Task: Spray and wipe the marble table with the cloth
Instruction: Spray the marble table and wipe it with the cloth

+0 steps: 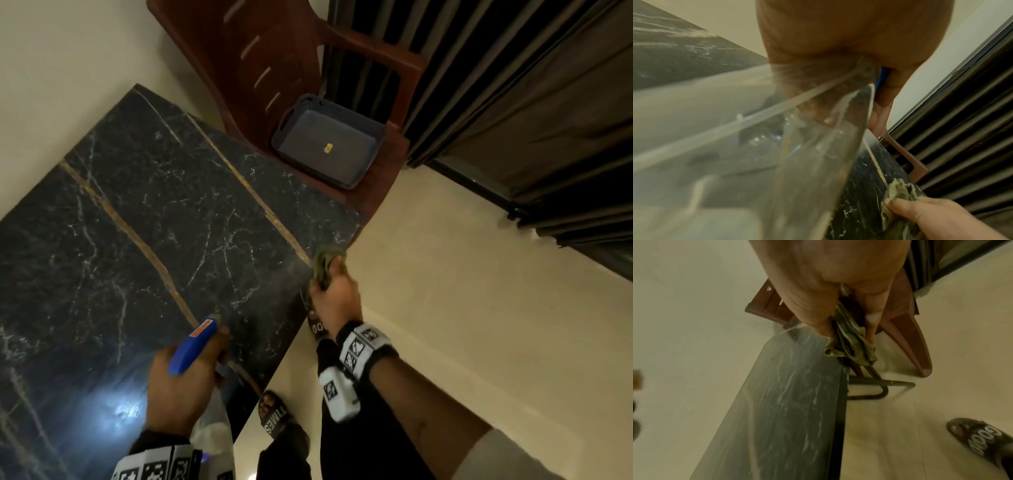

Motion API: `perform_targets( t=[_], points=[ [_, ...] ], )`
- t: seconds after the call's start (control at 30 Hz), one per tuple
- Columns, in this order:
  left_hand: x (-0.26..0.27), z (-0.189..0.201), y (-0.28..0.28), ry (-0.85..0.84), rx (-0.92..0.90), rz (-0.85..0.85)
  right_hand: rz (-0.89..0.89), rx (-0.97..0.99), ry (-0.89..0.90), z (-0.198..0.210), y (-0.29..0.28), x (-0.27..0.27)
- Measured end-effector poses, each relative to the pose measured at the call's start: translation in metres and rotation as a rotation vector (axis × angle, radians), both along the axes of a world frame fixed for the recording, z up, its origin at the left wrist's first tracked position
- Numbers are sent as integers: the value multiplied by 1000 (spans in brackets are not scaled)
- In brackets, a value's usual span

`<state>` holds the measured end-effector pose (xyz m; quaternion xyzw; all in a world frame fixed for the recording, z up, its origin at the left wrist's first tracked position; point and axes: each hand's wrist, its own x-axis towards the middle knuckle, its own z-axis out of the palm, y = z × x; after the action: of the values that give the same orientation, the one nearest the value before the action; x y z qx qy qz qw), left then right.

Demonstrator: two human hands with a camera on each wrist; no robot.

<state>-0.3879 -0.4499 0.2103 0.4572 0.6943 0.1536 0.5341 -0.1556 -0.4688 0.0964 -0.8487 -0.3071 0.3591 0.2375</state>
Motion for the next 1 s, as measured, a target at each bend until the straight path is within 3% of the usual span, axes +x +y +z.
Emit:
perform_targets(
  t=[0.17, 0.43, 0.63, 0.73, 0.83, 1.0],
  points=[
    [26, 2, 15, -33, 37, 39, -4, -37, -99, 10, 46, 63],
    [45, -2, 30, -32, -25, 63, 41, 26, -34, 2, 12, 37],
    [49, -4, 41, -5, -12, 109, 27, -36, -161, 1, 51, 80],
    [46, -4, 43, 21, 2, 133, 49, 14, -172, -2, 40, 81],
    [42, -5, 44, 48, -2, 154, -117, 149, -55, -11, 27, 74],
    [39, -7, 42, 67, -6, 233, -588, 320, 397, -14, 24, 64]
  ],
)
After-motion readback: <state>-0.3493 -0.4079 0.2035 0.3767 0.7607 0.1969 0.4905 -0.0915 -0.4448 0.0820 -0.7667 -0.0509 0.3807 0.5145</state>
